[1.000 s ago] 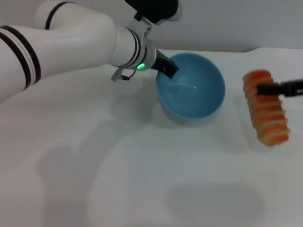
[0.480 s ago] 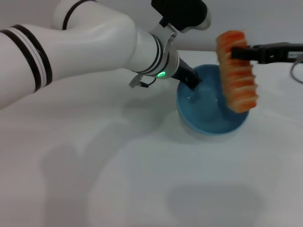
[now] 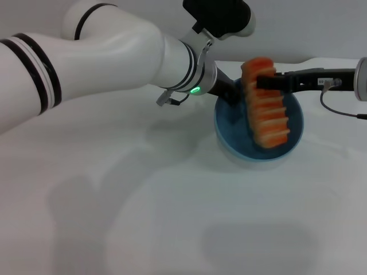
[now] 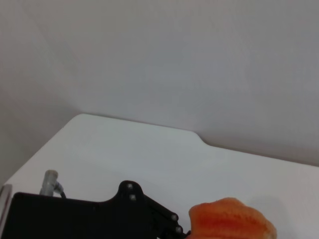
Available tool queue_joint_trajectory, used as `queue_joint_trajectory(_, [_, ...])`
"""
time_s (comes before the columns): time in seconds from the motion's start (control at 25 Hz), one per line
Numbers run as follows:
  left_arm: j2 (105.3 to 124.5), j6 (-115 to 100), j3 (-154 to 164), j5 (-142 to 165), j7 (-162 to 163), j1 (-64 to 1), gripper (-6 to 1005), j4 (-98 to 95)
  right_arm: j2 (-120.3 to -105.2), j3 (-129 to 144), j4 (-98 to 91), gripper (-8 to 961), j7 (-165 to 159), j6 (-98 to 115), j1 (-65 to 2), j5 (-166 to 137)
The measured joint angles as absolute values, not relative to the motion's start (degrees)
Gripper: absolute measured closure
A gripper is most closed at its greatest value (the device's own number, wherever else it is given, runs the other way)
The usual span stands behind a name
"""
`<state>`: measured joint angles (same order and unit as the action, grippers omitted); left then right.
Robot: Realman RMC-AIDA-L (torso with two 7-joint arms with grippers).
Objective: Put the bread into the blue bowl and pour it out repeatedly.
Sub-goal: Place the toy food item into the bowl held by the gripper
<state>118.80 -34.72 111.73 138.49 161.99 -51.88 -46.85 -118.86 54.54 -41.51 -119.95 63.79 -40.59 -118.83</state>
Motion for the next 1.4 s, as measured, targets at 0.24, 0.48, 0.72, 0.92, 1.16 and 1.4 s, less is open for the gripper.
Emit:
queue_joint_trajectory(0.24, [118.62, -34.27, 111.53, 138.42, 161.58, -51.85, 1000, -46.23, -118.68, 54.58, -41.54, 462, -114.28, 64.91, -38.36, -109.73])
queue_joint_trajectory(0.48, [118.54, -34.00, 111.38, 138.42, 161.56, -51.85, 999, -46.17, -118.20, 54.48, -40.76, 461, -113.96, 66.15, -37.51, -108.24])
queue_joint_trajectory(0.72, [118.54, -33.82, 111.48, 138.43, 161.53, -51.85, 1000, -46.13, -118.13, 54.49, -40.23, 453, -115.36, 66.51, -37.36, -112.00])
queue_joint_trajectory(0.92, [118.56, -33.72, 111.56, 138.43, 161.51, -51.72, 999, -46.13, -117.92, 53.95, -40.52, 420, -115.78, 68.06, -36.53, -112.96])
queue_joint_trajectory(1.16, [118.59, -33.12, 111.46, 138.43, 161.50, -51.68, 1000, -45.46, -117.34, 53.88, -41.23, 376, -119.43, 68.56, -35.40, -112.97])
queue_joint_trajectory(1.4, [118.62, -31.76, 111.48, 138.43, 161.46, -51.59, 999, -45.30, -116.52, 52.54, -43.47, 355, -120.15, 70.12, -32.43, -112.73])
